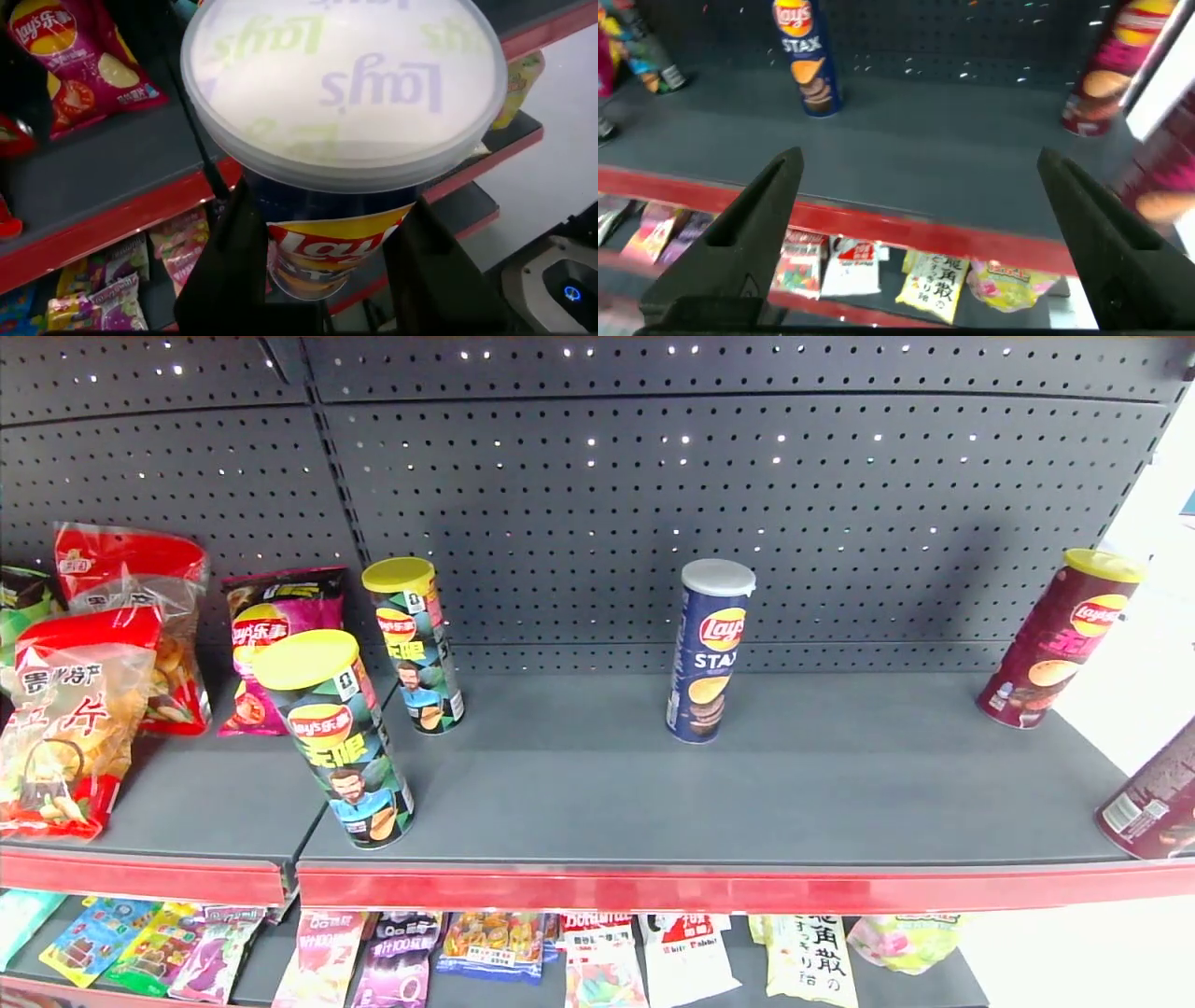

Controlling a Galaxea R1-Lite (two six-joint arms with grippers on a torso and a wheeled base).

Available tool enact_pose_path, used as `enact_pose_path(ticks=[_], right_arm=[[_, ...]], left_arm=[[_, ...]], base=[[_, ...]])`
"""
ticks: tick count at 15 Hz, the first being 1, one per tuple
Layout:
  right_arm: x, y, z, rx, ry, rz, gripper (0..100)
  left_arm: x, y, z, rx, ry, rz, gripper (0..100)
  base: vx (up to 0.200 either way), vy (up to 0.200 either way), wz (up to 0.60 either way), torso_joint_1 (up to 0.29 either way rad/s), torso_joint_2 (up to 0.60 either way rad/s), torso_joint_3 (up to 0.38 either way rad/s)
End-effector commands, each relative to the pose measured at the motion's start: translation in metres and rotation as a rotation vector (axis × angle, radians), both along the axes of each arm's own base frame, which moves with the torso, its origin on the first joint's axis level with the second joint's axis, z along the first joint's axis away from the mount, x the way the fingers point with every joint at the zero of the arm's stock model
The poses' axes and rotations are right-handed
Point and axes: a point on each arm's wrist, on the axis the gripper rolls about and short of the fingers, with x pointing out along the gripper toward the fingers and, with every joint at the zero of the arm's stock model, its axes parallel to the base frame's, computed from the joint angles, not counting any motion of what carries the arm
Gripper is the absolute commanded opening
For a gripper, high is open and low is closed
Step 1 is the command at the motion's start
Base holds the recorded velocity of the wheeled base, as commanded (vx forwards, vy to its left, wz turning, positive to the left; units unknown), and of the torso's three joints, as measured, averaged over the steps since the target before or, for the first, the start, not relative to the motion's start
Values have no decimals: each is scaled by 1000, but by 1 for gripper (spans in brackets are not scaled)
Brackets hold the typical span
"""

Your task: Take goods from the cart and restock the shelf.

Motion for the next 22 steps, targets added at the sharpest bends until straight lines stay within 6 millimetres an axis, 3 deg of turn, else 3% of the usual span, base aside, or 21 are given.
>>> enact_pose_path(ticks=[1,3,7,11,12,13,14,17,22], right_arm=[[83,20,25,-40,203,206,100],[117,31,18,-43,239,247,100],[203,55,-4,-17,136,396,100],[247,60,-11,-34,128,534,100],[247,60,-11,-34,128,534,100],[270,66,-12,-61,111,585,100],[279,70,-16,-72,112,594,100],[303,77,-20,-75,106,633,100],[325,81,-27,-72,107,655,100]], left_arm=[[5,0,2,4,23,21,0],[9,-1,3,-23,57,3,0],[9,-2,5,-35,56,-51,0],[8,-1,8,-31,39,-30,0],[8,-1,8,-31,39,-30,0],[8,-1,9,-27,38,-25,0],[8,-1,10,-27,35,-25,0],[8,-1,10,-26,33,-17,0],[9,-1,11,-24,38,-17,0]], base=[[0,0,0,0,0,0],[0,0,0,0,0,0],[0,0,0,0,0,0],[0,0,0,0,0,0],[0,0,0,0,0,0],[0,0,0,0,0,0],[0,0,0,0,0,0],[0,0,0,0,0,0],[0,0,0,0,0,0]])
